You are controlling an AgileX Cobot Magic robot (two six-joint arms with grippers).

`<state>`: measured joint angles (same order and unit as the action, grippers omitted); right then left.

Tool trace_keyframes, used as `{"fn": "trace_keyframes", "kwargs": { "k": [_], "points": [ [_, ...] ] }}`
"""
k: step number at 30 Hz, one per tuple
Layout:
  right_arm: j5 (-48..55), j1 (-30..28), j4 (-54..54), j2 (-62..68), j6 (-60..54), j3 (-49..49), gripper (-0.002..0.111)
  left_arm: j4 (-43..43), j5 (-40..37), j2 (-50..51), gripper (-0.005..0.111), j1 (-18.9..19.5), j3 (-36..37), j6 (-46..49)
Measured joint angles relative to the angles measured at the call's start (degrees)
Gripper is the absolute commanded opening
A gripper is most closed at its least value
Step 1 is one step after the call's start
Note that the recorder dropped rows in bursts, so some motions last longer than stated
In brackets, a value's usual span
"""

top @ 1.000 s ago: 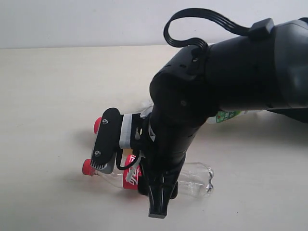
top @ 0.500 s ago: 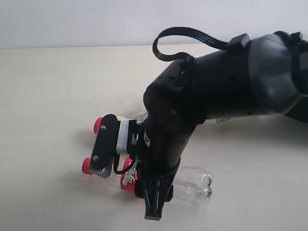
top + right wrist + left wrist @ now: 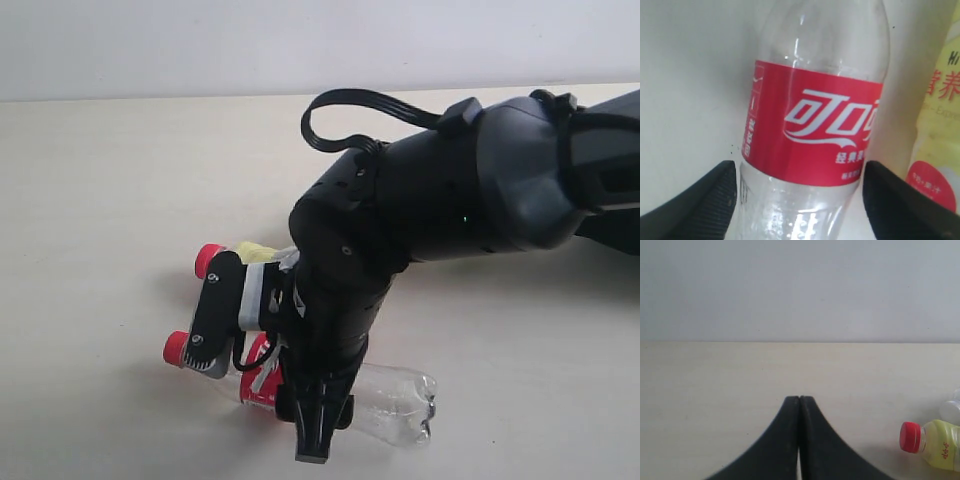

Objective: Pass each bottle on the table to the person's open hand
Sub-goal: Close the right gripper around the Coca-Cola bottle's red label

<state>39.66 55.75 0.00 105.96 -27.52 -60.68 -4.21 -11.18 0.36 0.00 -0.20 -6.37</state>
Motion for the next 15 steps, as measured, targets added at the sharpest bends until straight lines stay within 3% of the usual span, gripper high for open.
{"fn": "trace_keyframes", "kwargs": {
  "k": [15],
  "points": [
    [-0.3, 0.0, 0.0, 0.0, 2.0, 0.0, 0.073, 0.0, 0.0, 0.0, 0.000, 0.0, 0.0, 0.0]
  ]
}}
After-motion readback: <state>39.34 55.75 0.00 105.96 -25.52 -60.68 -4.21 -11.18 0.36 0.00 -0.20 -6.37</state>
